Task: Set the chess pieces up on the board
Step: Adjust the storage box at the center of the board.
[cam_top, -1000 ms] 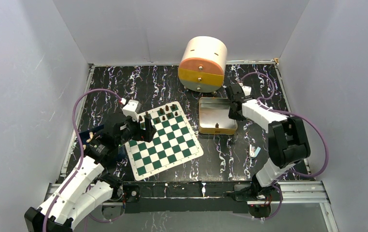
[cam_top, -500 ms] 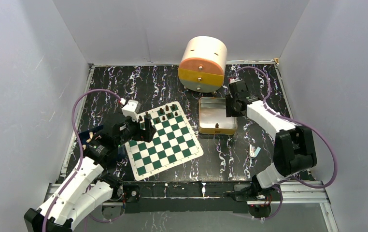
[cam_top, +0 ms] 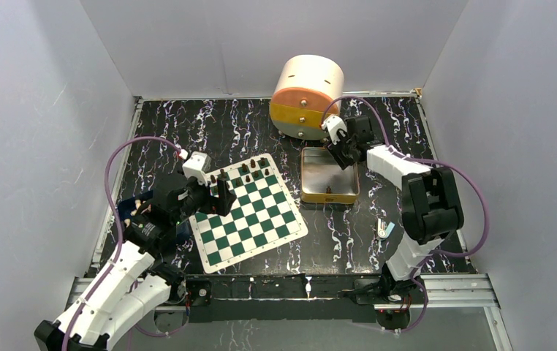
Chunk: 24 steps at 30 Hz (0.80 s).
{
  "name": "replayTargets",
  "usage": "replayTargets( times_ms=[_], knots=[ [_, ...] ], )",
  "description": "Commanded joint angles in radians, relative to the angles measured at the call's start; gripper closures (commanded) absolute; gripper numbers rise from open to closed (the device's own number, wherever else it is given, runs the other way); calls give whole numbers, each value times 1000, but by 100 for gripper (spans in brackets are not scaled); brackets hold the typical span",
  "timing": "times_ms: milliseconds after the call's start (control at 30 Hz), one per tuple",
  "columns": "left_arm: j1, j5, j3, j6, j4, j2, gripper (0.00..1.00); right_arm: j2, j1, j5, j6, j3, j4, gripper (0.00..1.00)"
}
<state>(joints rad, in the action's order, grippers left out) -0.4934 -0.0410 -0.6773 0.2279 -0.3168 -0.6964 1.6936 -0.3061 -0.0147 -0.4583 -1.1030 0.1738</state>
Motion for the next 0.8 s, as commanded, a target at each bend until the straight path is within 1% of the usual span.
replayTargets(
  times_ms=[0, 167, 333, 500, 600, 633, 700, 767],
  knots=[
    [-5, 16, 7, -1, 19, 31, 13, 45, 30, 110, -179, -101, -61, 44],
    [-5, 23, 9, 0, 25, 33, 13, 59, 29, 148, -279, -133, -29, 40],
    [-5, 21, 7, 0, 21, 30, 13, 91, 37, 130, -353, -128, -35, 35],
    [-5, 15, 7, -1, 23, 27, 13, 141, 43, 149, -401, -143, -24, 35],
    [-6, 12, 7, -3, 22, 22, 13, 159, 42, 161, -407, -151, -11, 38],
    [-5, 13, 8, -4, 23, 21, 13, 160, 44, 159, -408, -149, -7, 41],
    [-5, 15, 7, -4, 25, 19, 13, 151, 42, 155, -409, -139, 0, 49],
    [-5, 17, 7, -4, 25, 15, 13, 136, 43, 161, -404, -131, 14, 60]
  ],
)
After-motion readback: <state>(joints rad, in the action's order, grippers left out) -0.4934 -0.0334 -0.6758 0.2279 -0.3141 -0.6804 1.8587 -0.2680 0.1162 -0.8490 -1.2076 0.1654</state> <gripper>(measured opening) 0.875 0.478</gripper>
